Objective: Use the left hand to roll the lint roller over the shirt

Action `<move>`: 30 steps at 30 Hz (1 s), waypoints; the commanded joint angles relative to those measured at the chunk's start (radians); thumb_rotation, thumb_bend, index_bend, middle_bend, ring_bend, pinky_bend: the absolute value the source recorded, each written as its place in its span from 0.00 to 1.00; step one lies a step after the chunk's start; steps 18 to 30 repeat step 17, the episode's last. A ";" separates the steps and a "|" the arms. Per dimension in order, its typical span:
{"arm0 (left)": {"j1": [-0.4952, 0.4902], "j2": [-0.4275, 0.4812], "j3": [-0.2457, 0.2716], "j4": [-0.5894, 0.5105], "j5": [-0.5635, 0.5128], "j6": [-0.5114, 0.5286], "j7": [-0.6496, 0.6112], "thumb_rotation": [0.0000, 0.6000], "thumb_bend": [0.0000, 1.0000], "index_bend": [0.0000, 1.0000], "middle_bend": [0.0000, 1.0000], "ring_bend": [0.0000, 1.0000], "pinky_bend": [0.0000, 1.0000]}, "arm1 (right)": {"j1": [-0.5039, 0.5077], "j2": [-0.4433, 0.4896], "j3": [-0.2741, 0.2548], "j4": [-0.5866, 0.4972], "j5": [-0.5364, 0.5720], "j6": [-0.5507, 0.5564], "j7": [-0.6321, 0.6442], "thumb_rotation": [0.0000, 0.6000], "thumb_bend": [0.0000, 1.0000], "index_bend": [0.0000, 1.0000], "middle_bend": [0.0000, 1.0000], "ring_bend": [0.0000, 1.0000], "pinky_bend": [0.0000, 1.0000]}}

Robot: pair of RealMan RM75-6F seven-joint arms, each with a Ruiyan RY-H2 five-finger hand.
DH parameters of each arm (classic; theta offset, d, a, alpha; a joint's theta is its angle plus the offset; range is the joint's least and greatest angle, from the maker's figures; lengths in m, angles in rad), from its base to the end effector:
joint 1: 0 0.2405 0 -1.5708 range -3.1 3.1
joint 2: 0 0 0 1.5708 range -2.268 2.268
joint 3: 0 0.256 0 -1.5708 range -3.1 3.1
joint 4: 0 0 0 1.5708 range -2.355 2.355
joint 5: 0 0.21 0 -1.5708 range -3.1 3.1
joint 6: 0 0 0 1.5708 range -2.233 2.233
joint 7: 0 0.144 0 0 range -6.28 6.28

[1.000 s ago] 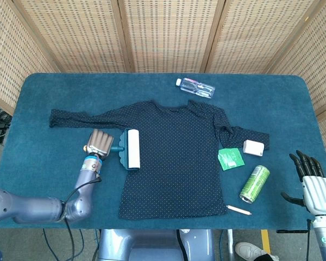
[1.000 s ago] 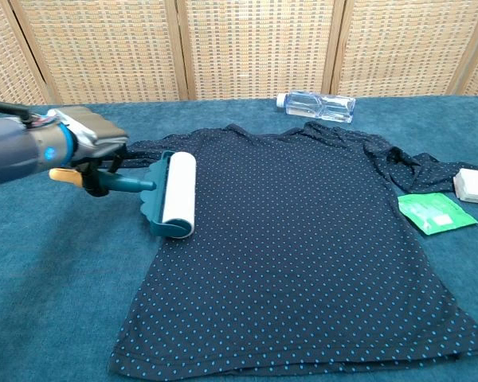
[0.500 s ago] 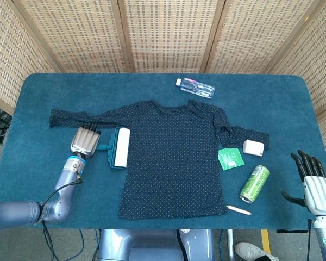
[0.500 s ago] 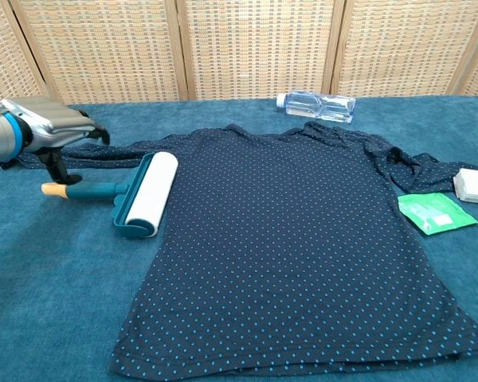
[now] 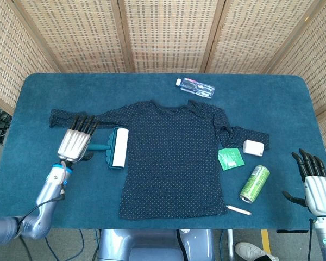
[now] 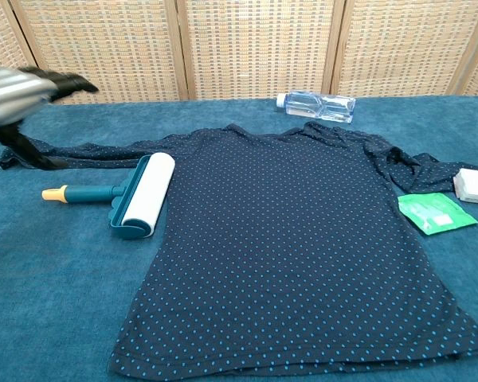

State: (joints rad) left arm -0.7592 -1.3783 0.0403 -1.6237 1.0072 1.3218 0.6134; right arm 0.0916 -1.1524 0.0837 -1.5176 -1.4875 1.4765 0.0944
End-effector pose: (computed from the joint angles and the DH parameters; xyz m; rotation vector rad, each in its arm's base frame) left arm -0.1870 0.3261 0.0523 -1.7331 -0.5903 -0.6963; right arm -0.3248 -0.1915 0.1624 1.3410 -0.9112 0.9509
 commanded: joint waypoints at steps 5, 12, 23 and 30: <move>0.277 -0.009 0.109 -0.020 0.273 0.320 -0.156 1.00 0.04 0.00 0.00 0.00 0.00 | -0.004 -0.013 0.004 -0.002 -0.017 0.029 -0.026 1.00 0.08 0.00 0.00 0.00 0.00; 0.401 0.032 0.142 -0.024 0.330 0.392 -0.180 1.00 0.00 0.00 0.00 0.00 0.00 | -0.009 -0.015 0.004 -0.013 -0.025 0.048 -0.053 1.00 0.08 0.00 0.00 0.00 0.00; 0.433 0.050 0.135 -0.025 0.354 0.386 -0.200 1.00 0.00 0.00 0.00 0.00 0.00 | -0.011 -0.013 0.004 -0.018 -0.030 0.054 -0.059 1.00 0.08 0.00 0.00 0.00 0.00; 0.433 0.050 0.135 -0.025 0.354 0.386 -0.200 1.00 0.00 0.00 0.00 0.00 0.00 | -0.011 -0.013 0.004 -0.018 -0.030 0.054 -0.059 1.00 0.08 0.00 0.00 0.00 0.00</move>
